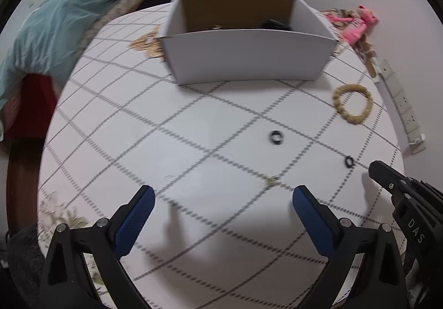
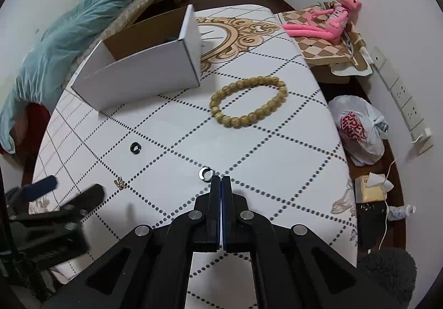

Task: Organize jewelry
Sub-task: 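Grasp the small gold charm with the left tool while the right tool approaches a black ring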

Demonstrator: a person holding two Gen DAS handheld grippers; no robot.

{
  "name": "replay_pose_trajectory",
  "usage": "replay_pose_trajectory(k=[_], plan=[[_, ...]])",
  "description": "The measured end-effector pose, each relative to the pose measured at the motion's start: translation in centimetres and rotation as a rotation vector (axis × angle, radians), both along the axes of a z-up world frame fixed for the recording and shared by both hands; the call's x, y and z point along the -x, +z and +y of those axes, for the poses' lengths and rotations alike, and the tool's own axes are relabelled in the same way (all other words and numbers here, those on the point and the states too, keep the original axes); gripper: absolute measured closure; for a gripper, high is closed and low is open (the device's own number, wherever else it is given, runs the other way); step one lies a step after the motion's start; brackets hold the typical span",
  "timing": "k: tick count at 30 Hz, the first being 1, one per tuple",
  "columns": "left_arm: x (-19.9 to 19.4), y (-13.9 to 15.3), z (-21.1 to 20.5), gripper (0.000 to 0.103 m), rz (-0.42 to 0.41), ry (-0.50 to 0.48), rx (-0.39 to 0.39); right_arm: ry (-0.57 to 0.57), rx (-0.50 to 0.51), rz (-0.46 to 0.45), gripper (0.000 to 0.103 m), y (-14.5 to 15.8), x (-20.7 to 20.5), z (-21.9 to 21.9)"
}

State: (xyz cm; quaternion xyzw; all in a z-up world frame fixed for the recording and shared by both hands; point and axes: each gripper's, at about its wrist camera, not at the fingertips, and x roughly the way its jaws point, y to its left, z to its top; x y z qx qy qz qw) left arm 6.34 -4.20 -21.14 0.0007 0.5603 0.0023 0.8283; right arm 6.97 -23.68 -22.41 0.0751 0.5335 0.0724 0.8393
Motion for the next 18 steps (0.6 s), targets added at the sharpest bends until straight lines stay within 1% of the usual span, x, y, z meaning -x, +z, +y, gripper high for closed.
replay_pose_trajectory(k=[1, 2, 3, 4, 5, 6, 7, 8, 9, 10, 11, 13, 18], plan=[[-0.2, -0.1, -0.5, 0.018, -0.002, -0.012, 0.002, -0.01, -0.01, 0.007, 0.103, 0.0, -0.1, -0.4], [-0.4, -0.4, -0.9, 0.024, 0.003, -0.019, 0.002, -0.013, -0.015, 0.014, 0.103, 0.0, -0.2, -0.6], [-0.6, -0.7, -1.3, 0.031, 0.012, -0.029, 0.006, -0.017, -0.013, 0.02, 0.103, -0.1, -0.2, -0.7], [-0.8, -1.0, -1.5, 0.041, 0.017, -0.034, 0.007, -0.024, -0.012, 0.026, 0.103, -0.1, -0.3, -1.0], [-0.9, -1.2, -1.8, 0.047, 0.021, -0.039, 0.002, -0.029, -0.014, 0.029, 0.102, -0.2, -0.3, -1.2], [-1.0, -1.4, -2.0, 0.057, 0.023, -0.043, 0.003, -0.036, -0.011, 0.034, 0.102, -0.3, -0.4, -1.4], [-1.1, -1.6, -2.2, 0.062, 0.026, -0.048, 0.005, -0.04, -0.01, 0.037, 0.102, -0.3, -0.4, -1.6], [-1.1, -1.5, -2.3, 0.066, 0.008, -0.053, -0.002, -0.047, -0.009, 0.04, 0.102, -0.4, -0.4, -1.8], [-1.1, -1.5, -2.4, 0.076, 0.003, -0.062, 0.002, -0.055, -0.01, 0.041, 0.102, -0.4, -0.4, -1.9], [-1.1, -1.4, -2.5, 0.082, -0.002, -0.066, 0.005, -0.057, -0.01, 0.043, 0.102, -0.5, -0.4, -2.0], [-1.1, -1.4, -2.6, 0.085, -0.004, -0.069, 0.006, -0.058, -0.009, 0.044, 0.102, -0.5, -0.5, -2.1], [-1.1, -1.4, -2.6, 0.096, -0.01, -0.076, 0.008, -0.063, -0.005, 0.046, 0.102, -0.6, -0.5, -2.3], [-0.8, -1.2, -1.6, 0.097, -0.011, -0.066, 0.042, -0.068, -0.03, 0.04, 0.102, -0.3, -0.5, -2.3]])
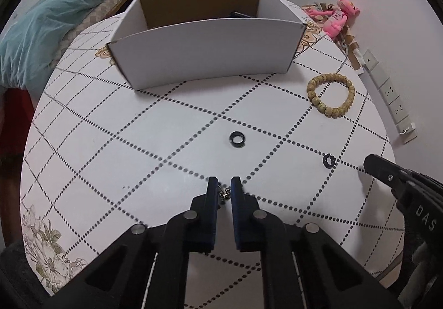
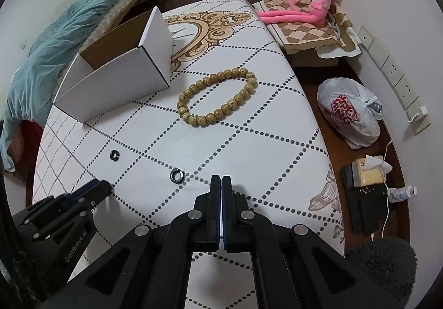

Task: Organize jewelry
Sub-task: 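Grasp the small gold charm with the left tool while the right tool approaches a black ring, then grasp the black ring with the right tool while both tools move toward the box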

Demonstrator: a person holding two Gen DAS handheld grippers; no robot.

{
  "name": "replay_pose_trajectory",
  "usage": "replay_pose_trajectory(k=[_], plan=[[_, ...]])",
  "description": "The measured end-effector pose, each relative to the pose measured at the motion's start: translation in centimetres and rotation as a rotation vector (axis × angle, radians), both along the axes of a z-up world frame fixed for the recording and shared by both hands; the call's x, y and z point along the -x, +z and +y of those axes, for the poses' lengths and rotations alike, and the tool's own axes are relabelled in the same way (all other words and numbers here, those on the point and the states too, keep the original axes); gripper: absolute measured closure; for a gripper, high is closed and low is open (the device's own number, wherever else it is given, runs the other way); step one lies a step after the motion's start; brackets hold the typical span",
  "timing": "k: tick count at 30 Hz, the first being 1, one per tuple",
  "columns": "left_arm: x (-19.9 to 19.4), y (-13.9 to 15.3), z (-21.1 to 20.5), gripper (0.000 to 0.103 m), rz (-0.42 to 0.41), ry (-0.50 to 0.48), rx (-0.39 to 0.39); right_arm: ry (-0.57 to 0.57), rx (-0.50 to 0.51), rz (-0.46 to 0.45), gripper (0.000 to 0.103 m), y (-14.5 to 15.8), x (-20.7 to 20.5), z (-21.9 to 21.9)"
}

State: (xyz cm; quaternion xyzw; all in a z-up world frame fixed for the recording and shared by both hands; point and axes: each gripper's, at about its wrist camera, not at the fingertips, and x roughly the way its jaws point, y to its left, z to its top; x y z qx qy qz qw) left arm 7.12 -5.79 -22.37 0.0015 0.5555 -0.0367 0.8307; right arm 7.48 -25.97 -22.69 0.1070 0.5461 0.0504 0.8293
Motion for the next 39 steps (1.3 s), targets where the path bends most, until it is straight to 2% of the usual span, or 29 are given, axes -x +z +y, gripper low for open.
replay_pose_trajectory(k=[2, 4, 6, 8, 12, 15, 16, 17, 18, 23, 29, 32, 34, 36, 39], plan=[[0.3, 0.4, 1.0, 0.097, -0.002, 0.017, 0.012, 0.011, -0.034, -0.007, 0.102, 0.2, -0.2, 0.1], [0.6, 0.8, 2.2, 0.097, -0.005, 0.042, 0.018, 0.035, -0.057, -0.007, 0.096, 0.2, -0.5, 0.5], [0.9, 1.2, 3.7, 0.097, -0.003, 0.072, 0.023, 0.06, -0.072, -0.007, 0.076, 0.1, -0.9, 1.3], [1.2, 1.4, 5.3, 0.097, -0.006, 0.104, 0.025, 0.082, -0.069, -0.01, 0.066, 0.0, -1.1, 2.2], [1.8, 1.5, 7.4, 0.097, 0.0, 0.152, 0.03, 0.118, -0.004, -0.006, 0.066, -0.8, -1.5, 4.2], [2.3, 1.5, 8.0, 0.097, 0.004, 0.17, 0.033, 0.145, 0.099, -0.031, 0.069, -1.1, -1.2, 5.8], [2.3, 1.5, 8.0, 0.097, 0.005, 0.171, 0.034, 0.148, 0.114, -0.041, 0.074, -1.0, -1.0, 6.1], [2.4, 1.5, 8.0, 0.097, 0.006, 0.17, 0.036, 0.149, 0.132, -0.049, 0.089, -1.1, -0.9, 6.2], [2.4, 1.6, 7.9, 0.097, 0.006, 0.169, 0.037, 0.154, 0.15, -0.056, 0.09, -1.1, -0.8, 6.5], [1.8, 2.8, 7.3, 0.097, -0.011, 0.153, 0.07, 0.145, 0.092, -0.06, 0.09, -0.2, -0.9, 5.8], [-1.6, 7.3, 6.8, 0.097, -0.06, 0.12, 0.158, 0.145, -0.076, -0.121, 0.09, 5.9, -3.6, 5.0], [-5.0, 9.3, 7.0, 0.097, -0.075, 0.096, 0.209, 0.161, -0.164, -0.13, 0.09, 8.5, -7.3, 5.4], [-7.6, 10.3, 7.1, 0.097, -0.077, 0.083, 0.234, 0.177, -0.188, -0.127, 0.091, 9.3, -9.7, 5.9], [-9.9, 10.6, 7.3, 0.097, -0.074, 0.073, 0.227, 0.185, -0.188, -0.116, 0.09, 9.8, -12.1, 6.7], [-13.1, 10.3, 7.6, 0.097, -0.044, 0.068, 0.212, 0.213, -0.187, -0.055, 0.09, 9.1, -16.2, 7.9]])
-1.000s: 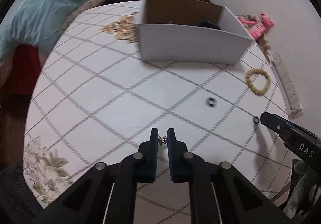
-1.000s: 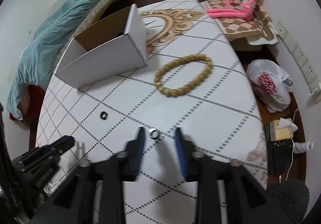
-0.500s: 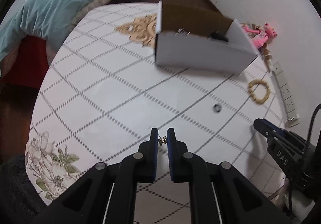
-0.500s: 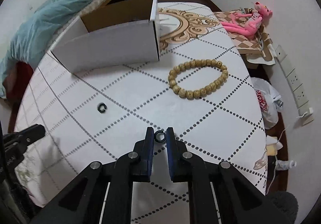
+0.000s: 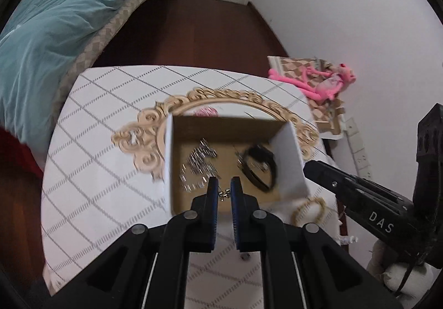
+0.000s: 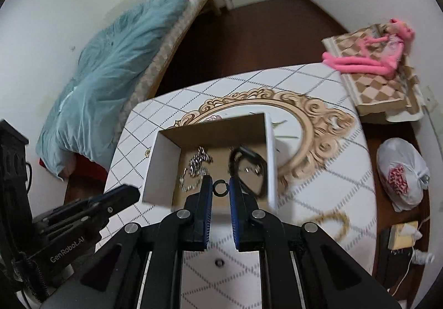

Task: Organize jewelry
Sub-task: 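Grasp the black ring with the right tool while both tools move toward the box, then lower the charm and black ring into the box and open both tools, then lift both open tools up and away from the box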

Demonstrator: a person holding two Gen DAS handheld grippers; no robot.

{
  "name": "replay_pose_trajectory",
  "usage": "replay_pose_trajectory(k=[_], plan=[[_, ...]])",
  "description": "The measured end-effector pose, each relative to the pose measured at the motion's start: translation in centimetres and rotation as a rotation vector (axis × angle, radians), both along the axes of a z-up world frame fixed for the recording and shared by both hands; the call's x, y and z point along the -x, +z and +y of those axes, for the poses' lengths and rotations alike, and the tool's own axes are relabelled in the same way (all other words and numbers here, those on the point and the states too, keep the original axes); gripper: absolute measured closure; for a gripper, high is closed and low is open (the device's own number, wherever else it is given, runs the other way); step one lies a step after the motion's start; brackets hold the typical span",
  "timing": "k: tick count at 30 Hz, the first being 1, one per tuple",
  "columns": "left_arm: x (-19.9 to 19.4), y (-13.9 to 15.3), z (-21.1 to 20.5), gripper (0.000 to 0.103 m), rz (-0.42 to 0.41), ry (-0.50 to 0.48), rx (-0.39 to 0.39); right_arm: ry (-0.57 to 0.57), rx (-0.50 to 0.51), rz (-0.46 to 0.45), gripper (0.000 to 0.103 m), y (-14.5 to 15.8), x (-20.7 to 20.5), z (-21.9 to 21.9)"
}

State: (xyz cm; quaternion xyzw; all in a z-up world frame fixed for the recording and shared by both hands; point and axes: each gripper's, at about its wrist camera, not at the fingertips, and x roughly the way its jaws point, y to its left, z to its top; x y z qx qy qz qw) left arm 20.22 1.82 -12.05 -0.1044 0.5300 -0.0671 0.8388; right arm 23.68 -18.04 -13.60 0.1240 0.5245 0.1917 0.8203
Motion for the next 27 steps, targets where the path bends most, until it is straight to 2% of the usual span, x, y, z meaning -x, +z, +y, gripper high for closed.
replay_pose_trajectory(k=[6, 7, 8, 9, 10, 11, 12, 17, 18, 19, 21, 23, 27], plan=[[-4.1, -1.9, 1.0, 0.091, 0.125, 0.046, -0.067, 0.056, 0.049, 0.118, 0.089, -2.2, -4.4, 1.4], [-4.6, -2.0, 1.0, 0.088, 0.125, 0.053, -0.101, 0.054, 0.055, 0.125, 0.086, -2.3, -4.6, 1.4], [-4.6, -2.0, 1.2, 0.082, 0.123, 0.058, -0.118, 0.054, 0.059, 0.126, 0.075, -2.3, -4.8, 1.3], [-4.6, -2.0, 1.2, 0.059, 0.12, 0.064, -0.128, 0.051, 0.061, 0.121, 0.063, -2.2, -4.9, 1.2], [-4.6, -1.9, 1.4, 0.027, 0.112, 0.071, -0.126, 0.046, 0.065, 0.113, 0.059, -2.0, -5.0, 1.0], [-4.7, -1.9, 1.7, 0.017, 0.104, 0.078, -0.121, 0.046, 0.065, 0.109, 0.058, -1.9, -5.0, 0.8], [-4.5, -1.8, 1.9, 0.014, 0.092, 0.086, -0.111, 0.045, 0.059, 0.107, 0.058, -1.7, -5.0, 0.6], [-3.9, -1.9, 2.3, 0.014, 0.091, 0.11, -0.137, 0.016, 0.119, 0.081, 0.055, -1.2, -4.3, -0.2], [-3.7, -2.0, 2.3, 0.012, 0.094, 0.113, -0.147, 0.013, 0.125, 0.078, 0.048, -1.2, -4.0, -0.3], [-3.2, -2.2, 2.3, 0.004, 0.095, 0.118, -0.163, 0.006, 0.155, 0.072, 0.042, -1.2, -3.6, -0.4], [-2.5, -2.6, 2.2, 0.0, 0.086, 0.127, -0.194, 0.001, 0.206, 0.06, 0.015, -1.4, -2.9, -0.4], [-1.7, -2.9, 2.1, 0.0, 0.079, 0.132, -0.225, 0.0, 0.273, 0.059, 0.008, -1.9, -2.1, -0.3], [-0.2, -3.3, 1.9, 0.0, 0.071, 0.138, -0.264, 0.002, 0.355, 0.049, 0.008, -2.8, -0.5, 0.0]])
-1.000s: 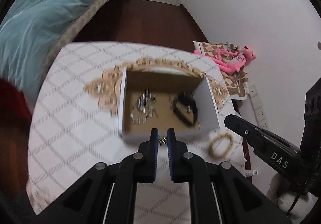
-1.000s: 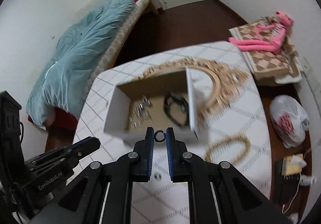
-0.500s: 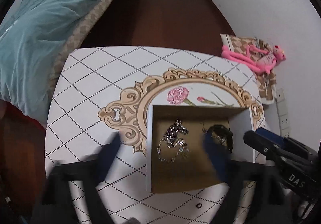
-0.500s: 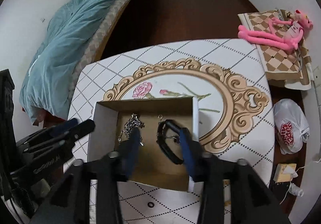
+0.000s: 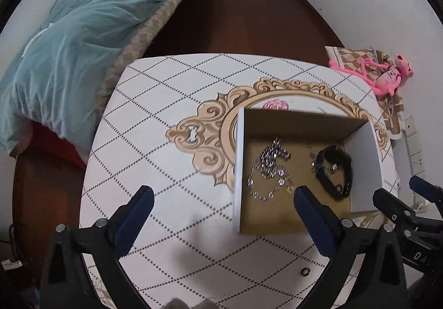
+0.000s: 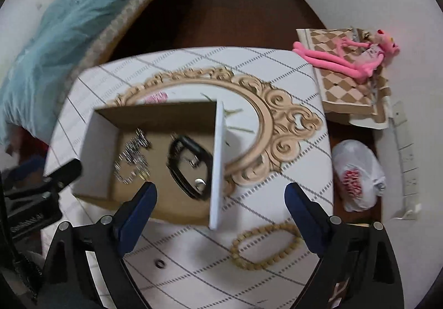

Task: Organize jewelry
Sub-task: 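Lift both open tools up and away from the box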

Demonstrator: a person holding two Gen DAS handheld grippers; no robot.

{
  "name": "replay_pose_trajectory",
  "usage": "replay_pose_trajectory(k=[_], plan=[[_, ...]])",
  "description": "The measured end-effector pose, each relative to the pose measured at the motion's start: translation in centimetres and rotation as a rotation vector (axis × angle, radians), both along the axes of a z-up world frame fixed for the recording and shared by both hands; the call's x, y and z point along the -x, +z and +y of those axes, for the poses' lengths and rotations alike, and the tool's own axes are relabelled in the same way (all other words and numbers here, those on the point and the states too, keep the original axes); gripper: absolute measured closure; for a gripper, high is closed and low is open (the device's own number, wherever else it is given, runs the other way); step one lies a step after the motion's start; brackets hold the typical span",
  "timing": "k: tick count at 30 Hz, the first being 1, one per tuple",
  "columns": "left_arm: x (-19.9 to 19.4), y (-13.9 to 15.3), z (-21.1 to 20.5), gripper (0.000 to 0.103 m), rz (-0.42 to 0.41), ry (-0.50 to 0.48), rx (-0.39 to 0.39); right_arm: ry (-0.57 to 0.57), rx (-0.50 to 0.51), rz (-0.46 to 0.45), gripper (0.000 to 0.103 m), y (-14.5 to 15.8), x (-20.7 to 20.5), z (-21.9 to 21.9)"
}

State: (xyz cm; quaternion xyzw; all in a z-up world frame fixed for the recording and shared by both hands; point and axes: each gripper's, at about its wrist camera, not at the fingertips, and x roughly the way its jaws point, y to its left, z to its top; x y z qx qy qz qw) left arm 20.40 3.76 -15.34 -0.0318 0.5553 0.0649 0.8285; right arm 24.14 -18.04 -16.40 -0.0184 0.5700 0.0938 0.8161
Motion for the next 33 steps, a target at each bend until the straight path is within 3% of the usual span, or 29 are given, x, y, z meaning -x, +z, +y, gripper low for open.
replay_pose_trajectory(k=[8, 23, 28, 33], plan=[[3.1, 2.2, -0.4, 0.0, -0.056, 0.004, -0.033, -0.015, 0.021, -0.059, 0.007, 1.7, 3.0, 0.1], [9.2, 9.2, -1.7, 0.0, -0.218, -0.031, -0.053, -0.054, 0.008, -0.23, 0.006, 9.4, 9.5, -1.4], [10.3, 9.5, -1.9, 0.0, -0.227, -0.024, -0.035, -0.054, -0.018, -0.243, 0.006, 10.7, 11.0, -1.8], [10.7, 8.2, -2.1, 0.0, -0.216, -0.019, -0.014, -0.072, -0.034, -0.22, 0.006, 9.8, 11.6, -2.6]])
